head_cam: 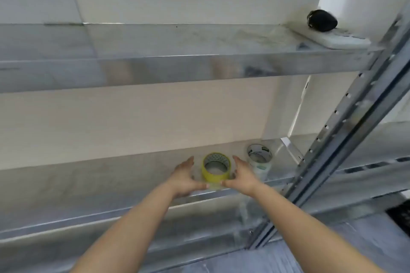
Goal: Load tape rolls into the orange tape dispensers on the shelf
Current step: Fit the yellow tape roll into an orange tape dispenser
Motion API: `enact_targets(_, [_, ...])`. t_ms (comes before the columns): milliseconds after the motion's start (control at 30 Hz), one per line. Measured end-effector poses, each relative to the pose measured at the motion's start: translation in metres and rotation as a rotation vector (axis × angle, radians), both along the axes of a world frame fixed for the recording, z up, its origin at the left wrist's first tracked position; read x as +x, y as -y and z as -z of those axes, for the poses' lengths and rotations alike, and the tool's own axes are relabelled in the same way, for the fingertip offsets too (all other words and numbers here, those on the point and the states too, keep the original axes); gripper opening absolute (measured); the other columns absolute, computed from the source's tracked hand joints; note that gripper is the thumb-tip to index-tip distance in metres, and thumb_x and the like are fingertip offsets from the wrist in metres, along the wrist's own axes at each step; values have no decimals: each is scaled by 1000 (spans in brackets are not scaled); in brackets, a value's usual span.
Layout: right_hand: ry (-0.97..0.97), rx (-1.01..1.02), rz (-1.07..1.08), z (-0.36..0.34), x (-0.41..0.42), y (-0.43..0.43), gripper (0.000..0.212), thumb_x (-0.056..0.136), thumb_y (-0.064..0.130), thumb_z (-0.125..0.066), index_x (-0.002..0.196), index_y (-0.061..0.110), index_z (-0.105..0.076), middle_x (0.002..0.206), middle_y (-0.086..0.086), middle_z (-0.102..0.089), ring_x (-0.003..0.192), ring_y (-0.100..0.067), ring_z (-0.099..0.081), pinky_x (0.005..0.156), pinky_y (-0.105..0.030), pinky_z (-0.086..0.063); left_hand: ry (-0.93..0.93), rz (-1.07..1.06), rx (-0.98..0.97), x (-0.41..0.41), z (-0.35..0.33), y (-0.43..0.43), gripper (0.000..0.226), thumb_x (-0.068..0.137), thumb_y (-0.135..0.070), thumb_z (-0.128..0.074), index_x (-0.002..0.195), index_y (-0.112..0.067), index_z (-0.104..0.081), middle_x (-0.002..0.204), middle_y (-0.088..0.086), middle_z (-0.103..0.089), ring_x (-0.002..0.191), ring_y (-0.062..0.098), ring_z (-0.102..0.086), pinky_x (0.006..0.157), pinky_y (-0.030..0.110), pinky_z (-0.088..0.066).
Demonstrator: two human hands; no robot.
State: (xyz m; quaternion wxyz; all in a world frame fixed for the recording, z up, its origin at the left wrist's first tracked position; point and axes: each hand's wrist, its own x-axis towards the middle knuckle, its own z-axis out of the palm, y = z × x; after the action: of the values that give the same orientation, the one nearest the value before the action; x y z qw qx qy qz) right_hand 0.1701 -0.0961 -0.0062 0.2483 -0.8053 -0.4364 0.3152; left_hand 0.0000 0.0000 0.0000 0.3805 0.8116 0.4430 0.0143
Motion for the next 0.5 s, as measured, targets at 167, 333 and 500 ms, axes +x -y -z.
enact_targets(167, [-12,21,14,11,4,-11,103,66,23,-80,145,6,-16,146,-14,-35,132,-29,-38,106,-33,-37,7,17,-15,20,15,-7,110,66,-34,-81,149,-9,-14,152,7,-33,138,23,-34,109,26,-30])
enact_targets(333, [-3,191,3,10,3,-16,70,48,25,-79,112,5,-57,113,-13,-65,105,-26,-61,80,-24,-44,95,14,61,34,12,-5,89,48,-42,-75,127,-9,-49,130,13,-58,120,29,-55,98,37,-45])
enact_targets(500, [-76,193,15,5,-1,-21,66,56,22,-85,114,11,-54,112,-7,-64,103,-23,-61,89,-37,-52,165,-66,30,29,9,-12,87,38,-53,-78,115,-15,-59,116,6,-66,107,25,-61,90,33,-49])
